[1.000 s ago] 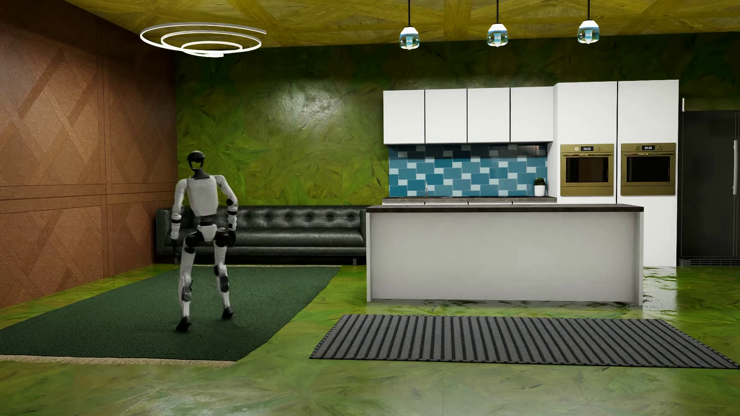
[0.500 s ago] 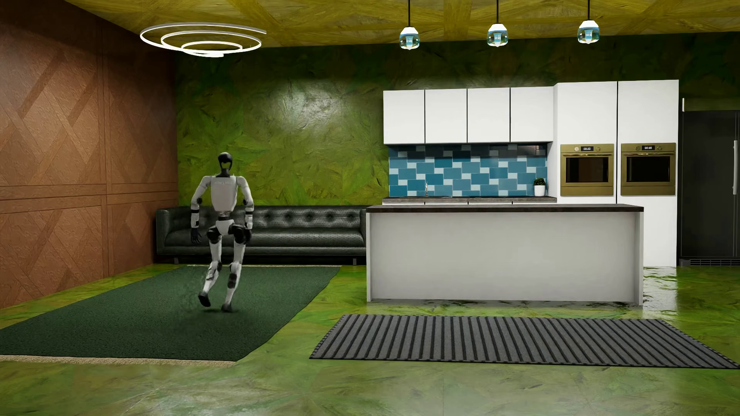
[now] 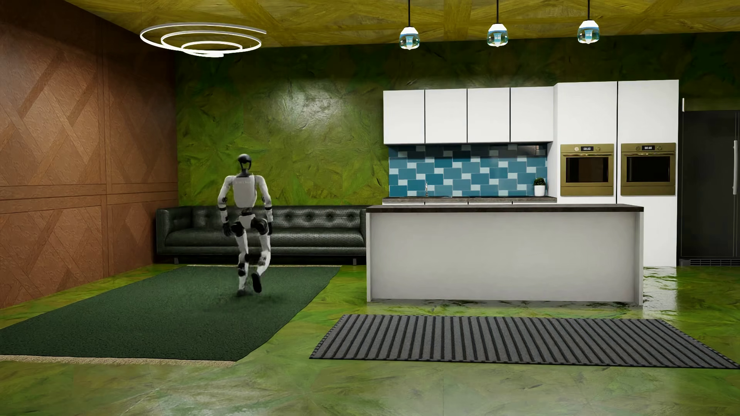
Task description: Walk to the sofa
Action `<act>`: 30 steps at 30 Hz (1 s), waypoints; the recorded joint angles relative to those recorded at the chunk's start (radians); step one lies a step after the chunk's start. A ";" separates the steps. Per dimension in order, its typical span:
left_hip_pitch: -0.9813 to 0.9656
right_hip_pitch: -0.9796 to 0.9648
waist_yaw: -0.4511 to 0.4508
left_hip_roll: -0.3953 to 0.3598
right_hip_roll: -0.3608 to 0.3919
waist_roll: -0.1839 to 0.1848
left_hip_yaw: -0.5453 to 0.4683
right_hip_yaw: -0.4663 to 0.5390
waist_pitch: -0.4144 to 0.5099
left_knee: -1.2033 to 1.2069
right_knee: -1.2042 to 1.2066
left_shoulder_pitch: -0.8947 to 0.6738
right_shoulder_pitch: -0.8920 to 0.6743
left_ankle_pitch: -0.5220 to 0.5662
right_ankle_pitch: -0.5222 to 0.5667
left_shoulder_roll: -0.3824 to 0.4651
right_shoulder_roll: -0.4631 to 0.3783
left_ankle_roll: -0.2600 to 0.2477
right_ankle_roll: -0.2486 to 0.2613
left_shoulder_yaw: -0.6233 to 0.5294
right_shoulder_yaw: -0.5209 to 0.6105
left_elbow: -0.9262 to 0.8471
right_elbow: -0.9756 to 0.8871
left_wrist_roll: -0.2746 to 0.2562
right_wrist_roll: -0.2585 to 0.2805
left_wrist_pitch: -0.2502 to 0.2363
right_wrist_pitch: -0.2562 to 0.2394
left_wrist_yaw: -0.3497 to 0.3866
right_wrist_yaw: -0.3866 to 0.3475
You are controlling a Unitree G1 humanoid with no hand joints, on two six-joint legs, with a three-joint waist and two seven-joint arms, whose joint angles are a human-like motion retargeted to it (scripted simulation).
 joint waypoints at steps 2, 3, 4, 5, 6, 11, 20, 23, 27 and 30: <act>0.187 -0.126 -0.088 0.015 0.029 0.012 0.000 0.000 0.005 -0.106 -0.375 -0.058 0.053 -0.011 0.168 0.003 0.014 0.000 0.000 0.081 0.159 -0.148 0.160 0.000 0.000 0.000 0.000 0.000 0.000; 0.265 -0.171 -0.126 0.027 0.030 0.015 0.000 0.000 -0.003 -0.146 -0.590 -0.086 0.094 -0.033 0.208 0.006 0.013 0.000 0.000 0.084 0.196 -0.211 0.189 0.000 0.000 0.000 0.000 0.000 0.000; 0.334 -0.192 -0.158 0.033 0.018 0.004 0.000 0.000 -0.009 -0.164 -0.787 -0.123 0.128 -0.067 0.066 0.018 0.019 0.000 0.000 0.113 0.220 -0.266 0.213 0.000 0.000 0.000 0.000 0.000 0.000; 0.378 -0.218 -0.191 0.042 0.004 -0.005 0.000 0.000 -0.018 -0.167 -0.895 -0.155 0.158 -0.107 -0.237 0.031 0.017 0.000 0.000 0.126 0.257 -0.306 0.222 0.000 0.000 0.000 0.000 0.000 0.000; 0.411 -0.246 -0.222 0.062 -0.010 -0.011 0.000 0.000 -0.026 -0.155 -0.870 -0.176 0.185 -0.144 -0.437 0.039 0.020 0.000 0.000 0.151 0.271 -0.328 0.232 0.000 0.000 0.000 0.000 0.000 0.000; 0.397 -0.277 -0.229 0.187 0.120 0.055 0.000 0.000 -0.028 0.288 -0.673 -0.124 0.192 0.397 0.129 -0.026 0.023 0.000 0.000 0.160 0.342 -0.076 0.287 0.000 0.000 0.000 0.000 0.000 0.000; -0.203 0.430 0.196 0.180 0.095 -0.029 0.000 0.000 -0.037 -0.042 -0.923 0.118 -0.167 0.210 -0.379 0.018 -0.022 0.000 0.000 -0.054 -0.063 0.243 -0.128 0.000 0.000 0.000 0.000 0.000 0.000; -0.299 0.510 0.244 0.184 0.059 -0.028 0.000 0.000 -0.075 -0.165 -0.896 0.140 -0.247 0.761 -0.418 0.011 -0.033 0.000 0.000 -0.025 -0.166 0.275 -0.201 0.000 0.000 0.000 0.000 0.000 0.000; -0.229 0.437 0.242 0.048 -0.064 -0.068 0.000 0.000 -0.087 0.077 -0.408 0.132 -0.128 0.125 -0.044 -0.005 0.018 0.000 0.000 0.008 -0.170 0.317 -0.147 0.000 0.000 0.000 0.000 0.000 0.000; -0.042 0.196 0.129 0.010 -0.064 -0.056 0.000 0.000 -0.026 0.069 0.062 0.023 -0.114 0.038 0.022 -0.004 0.045 0.000 0.000 0.039 0.055 0.192 0.075 0.000 0.000 0.000 0.000 0.000 0.000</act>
